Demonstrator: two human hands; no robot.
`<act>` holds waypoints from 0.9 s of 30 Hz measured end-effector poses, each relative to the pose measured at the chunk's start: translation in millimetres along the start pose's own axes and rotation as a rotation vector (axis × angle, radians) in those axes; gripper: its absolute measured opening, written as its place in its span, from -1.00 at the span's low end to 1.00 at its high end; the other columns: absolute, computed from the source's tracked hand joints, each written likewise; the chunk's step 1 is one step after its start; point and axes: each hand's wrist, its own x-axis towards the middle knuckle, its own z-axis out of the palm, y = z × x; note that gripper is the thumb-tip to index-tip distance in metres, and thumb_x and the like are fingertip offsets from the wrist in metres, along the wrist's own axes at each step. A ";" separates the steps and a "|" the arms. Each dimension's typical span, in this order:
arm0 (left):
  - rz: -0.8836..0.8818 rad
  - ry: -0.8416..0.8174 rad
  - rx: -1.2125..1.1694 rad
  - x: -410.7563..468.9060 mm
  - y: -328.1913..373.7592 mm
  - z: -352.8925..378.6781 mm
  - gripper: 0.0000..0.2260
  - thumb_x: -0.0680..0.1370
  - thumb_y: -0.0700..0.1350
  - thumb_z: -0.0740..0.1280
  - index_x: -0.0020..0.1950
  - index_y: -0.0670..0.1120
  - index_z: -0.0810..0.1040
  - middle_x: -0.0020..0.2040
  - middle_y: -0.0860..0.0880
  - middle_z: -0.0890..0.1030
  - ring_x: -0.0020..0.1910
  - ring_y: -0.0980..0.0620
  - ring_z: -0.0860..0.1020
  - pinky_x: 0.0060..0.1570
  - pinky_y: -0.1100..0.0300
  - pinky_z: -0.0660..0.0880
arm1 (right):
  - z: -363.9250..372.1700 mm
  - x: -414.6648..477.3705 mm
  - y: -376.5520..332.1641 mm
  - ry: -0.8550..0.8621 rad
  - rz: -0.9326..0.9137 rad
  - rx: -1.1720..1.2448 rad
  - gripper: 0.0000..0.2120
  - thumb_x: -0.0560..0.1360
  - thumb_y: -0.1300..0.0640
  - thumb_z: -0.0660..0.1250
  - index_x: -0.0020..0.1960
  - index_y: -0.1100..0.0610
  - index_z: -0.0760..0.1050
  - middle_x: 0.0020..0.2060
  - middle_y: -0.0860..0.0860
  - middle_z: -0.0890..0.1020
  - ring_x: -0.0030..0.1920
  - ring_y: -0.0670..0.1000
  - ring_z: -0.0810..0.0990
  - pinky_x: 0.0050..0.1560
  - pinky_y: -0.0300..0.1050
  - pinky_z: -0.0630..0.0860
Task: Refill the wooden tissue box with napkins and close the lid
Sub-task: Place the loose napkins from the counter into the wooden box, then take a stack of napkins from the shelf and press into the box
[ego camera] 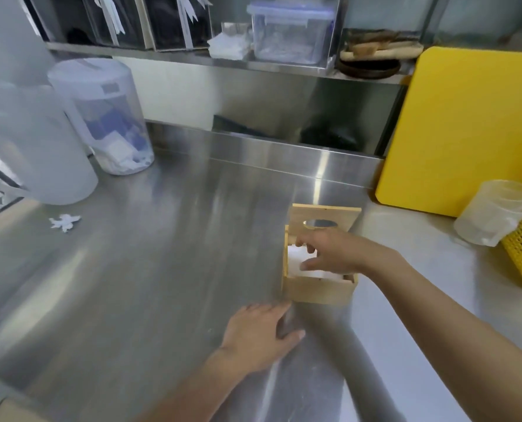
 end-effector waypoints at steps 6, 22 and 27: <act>0.030 -0.097 -0.445 31.4 -42.3 -92.1 -0.39 0.35 0.38 0.25 0.30 0.08 0.46 0.19 0.07 0.60 0.15 0.13 0.54 0.19 0.17 0.43 | -47.3 -12.9 -48.5 -0.019 -0.013 0.076 -0.54 0.49 -0.05 0.33 0.35 -0.01 0.33 0.20 0.00 0.54 0.10 0.01 0.53 0.07 -0.13 0.46; 0.245 0.275 -0.954 201.8 -181.6 -390.5 -0.91 0.52 0.05 0.28 -0.01 0.11 0.50 0.17 -0.07 0.56 0.12 0.02 0.52 0.22 0.08 0.34 | -229.4 169.6 -114.7 0.567 -0.002 0.589 -0.38 0.48 -0.03 0.36 0.46 -0.06 0.18 0.42 -0.01 0.36 0.39 -0.03 0.36 0.37 -0.09 0.33; 0.149 0.325 -1.047 278.4 -211.7 -431.7 -0.57 0.57 0.11 0.15 0.37 -0.05 0.33 0.41 -0.09 0.37 0.37 -0.07 0.34 0.37 -0.01 0.20 | -270.7 250.3 -104.6 0.735 0.003 0.821 -0.35 0.52 -0.06 0.28 0.50 -0.04 0.05 0.51 -0.02 0.20 0.48 0.04 0.20 0.45 0.04 0.19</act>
